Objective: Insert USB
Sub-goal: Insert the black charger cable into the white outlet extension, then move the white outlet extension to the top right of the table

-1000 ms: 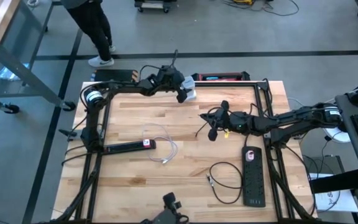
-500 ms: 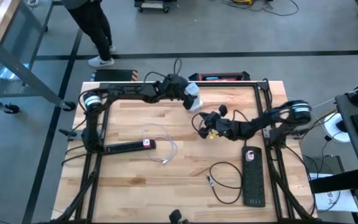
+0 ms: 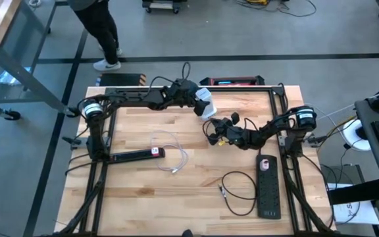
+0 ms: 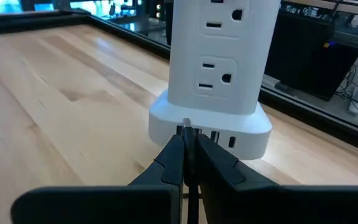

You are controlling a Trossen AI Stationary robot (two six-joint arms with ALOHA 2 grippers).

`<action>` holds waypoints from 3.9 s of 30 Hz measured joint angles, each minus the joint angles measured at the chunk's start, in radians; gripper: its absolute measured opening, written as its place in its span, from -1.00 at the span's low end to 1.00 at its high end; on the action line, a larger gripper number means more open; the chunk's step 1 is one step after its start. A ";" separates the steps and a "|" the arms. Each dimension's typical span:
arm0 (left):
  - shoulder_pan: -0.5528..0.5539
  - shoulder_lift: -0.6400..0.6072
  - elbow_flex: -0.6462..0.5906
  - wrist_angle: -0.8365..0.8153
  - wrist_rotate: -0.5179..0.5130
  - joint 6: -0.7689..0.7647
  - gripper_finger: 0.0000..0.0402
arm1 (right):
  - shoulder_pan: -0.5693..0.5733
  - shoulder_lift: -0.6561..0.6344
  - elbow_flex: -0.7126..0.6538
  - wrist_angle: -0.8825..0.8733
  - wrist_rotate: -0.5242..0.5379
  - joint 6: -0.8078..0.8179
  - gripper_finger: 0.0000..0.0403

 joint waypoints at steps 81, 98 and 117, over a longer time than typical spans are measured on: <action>-0.043 0.002 -0.029 0.113 -0.262 0.048 0.37 | -0.060 -0.077 0.082 -0.294 -0.081 -0.254 -0.22; -0.044 0.002 -0.031 0.124 -0.204 0.104 0.38 | -0.093 -0.390 0.112 -0.417 -0.146 -0.365 0.21; -0.079 0.002 -0.032 0.066 0.104 0.675 0.39 | -0.367 -0.398 0.583 -1.297 -0.841 -0.537 0.49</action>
